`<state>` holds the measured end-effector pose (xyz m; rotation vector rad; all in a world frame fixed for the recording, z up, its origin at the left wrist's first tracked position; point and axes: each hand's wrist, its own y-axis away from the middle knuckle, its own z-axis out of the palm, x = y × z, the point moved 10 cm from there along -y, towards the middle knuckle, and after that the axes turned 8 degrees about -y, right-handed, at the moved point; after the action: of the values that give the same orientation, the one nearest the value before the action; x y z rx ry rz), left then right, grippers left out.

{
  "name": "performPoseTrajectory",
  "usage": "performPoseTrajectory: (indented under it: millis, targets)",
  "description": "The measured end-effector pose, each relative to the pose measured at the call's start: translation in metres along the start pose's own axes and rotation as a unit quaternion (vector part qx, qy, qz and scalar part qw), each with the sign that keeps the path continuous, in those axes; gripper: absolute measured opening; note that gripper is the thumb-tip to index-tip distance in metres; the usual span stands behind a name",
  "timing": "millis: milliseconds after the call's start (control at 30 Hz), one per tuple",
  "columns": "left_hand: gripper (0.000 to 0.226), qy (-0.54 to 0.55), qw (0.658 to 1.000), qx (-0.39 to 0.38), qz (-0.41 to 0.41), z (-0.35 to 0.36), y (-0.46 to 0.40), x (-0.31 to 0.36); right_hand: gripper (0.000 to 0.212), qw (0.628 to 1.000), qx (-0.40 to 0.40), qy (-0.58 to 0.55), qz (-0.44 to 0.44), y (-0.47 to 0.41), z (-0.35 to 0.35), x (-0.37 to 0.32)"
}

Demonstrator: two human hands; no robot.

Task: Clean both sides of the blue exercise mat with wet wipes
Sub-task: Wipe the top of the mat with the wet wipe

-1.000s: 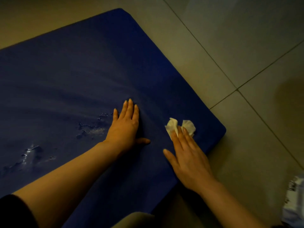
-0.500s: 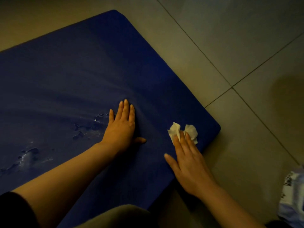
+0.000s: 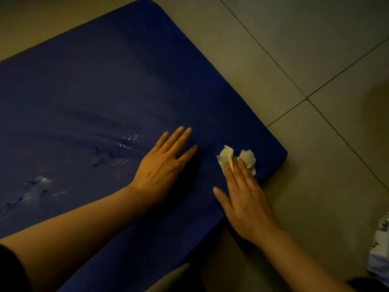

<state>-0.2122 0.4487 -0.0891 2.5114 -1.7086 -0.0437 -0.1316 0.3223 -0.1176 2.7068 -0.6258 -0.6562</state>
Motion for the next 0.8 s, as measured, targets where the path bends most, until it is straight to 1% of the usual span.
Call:
performPoseTrajectory:
  millis: [33, 67, 167, 200, 267, 300, 333, 400, 467, 533, 567, 633, 667, 733, 800]
  targets:
    - [0.046, 0.003, 1.000, 0.011, 0.011, -0.007, 0.003, 0.009, 0.090, 1.000, 0.016, 0.000, 0.000, -0.009, -0.002, 0.000]
    - [0.046, 0.007, 1.000, -0.007, 0.020, -0.012, 0.007, 0.021, 0.090, 1.000, 0.030, -0.006, 0.000, -0.020, -0.005, 0.000]
    - [0.042, 0.023, 0.994, -0.110, -0.002, -0.003, 0.021, 0.039, 0.086, 0.999, 0.024, -0.028, 0.000, -0.047, -0.014, 0.005]
    - [0.047, 0.037, 0.987, -0.157, -0.012, 0.000, 0.027, 0.042, 0.086, 0.999, 0.026, -0.036, -0.006, -0.044, -0.017, 0.008]
    - [0.073, 0.043, 0.969, -0.243, -0.009, 0.013, 0.039, 0.048, 0.083, 0.997, 0.045, -0.063, -0.015, -0.030, -0.022, 0.010]
    - [0.084, 0.037, 0.960, -0.278, 0.004, 0.021, 0.047, 0.054, 0.080, 0.995, 0.055, -0.075, -0.023, -0.015, -0.019, 0.007]
    - [0.091, 0.030, 0.954, -0.298, 0.013, 0.025, 0.050, 0.059, 0.077, 0.993, 0.064, -0.086, -0.042, 0.002, -0.016, 0.000]
    - [0.095, 0.009, 0.950, -0.311, 0.012, 0.034, 0.051, 0.060, 0.073, 0.990, 0.056, -0.091, -0.094, 0.028, -0.002, -0.017]
    - [0.095, 0.002, 0.948, -0.317, 0.015, 0.039, 0.051, 0.061, 0.071, 0.989, 0.029, -0.090, -0.114, 0.034, 0.006, -0.016]
    - [0.094, 0.005, 0.948, -0.319, 0.018, 0.040, 0.051, 0.063, 0.069, 0.990, 0.035, -0.104, -0.085, 0.022, -0.003, 0.007]
    - [0.095, 0.008, 0.947, -0.321, 0.015, 0.041, 0.052, 0.063, 0.068, 0.992, 0.040, -0.105, -0.055, 0.014, -0.010, 0.022]
    - [0.094, 0.010, 0.949, -0.316, 0.008, 0.044, 0.051, 0.061, 0.069, 0.995, 0.023, -0.095, 0.008, 0.000, -0.018, 0.050]
    - [0.094, 0.009, 0.950, -0.313, 0.006, 0.046, 0.052, 0.060, 0.069, 0.996, 0.018, -0.087, 0.021, -0.002, -0.019, 0.056]
    - [0.094, 0.010, 0.952, -0.307, 0.006, 0.050, 0.053, 0.061, 0.072, 0.995, 0.048, -0.079, 0.019, 0.008, -0.016, 0.052]
    - [0.093, 0.003, 0.956, -0.292, 0.003, 0.054, 0.052, 0.059, 0.074, 0.991, 0.088, -0.094, -0.021, 0.031, -0.004, 0.029]
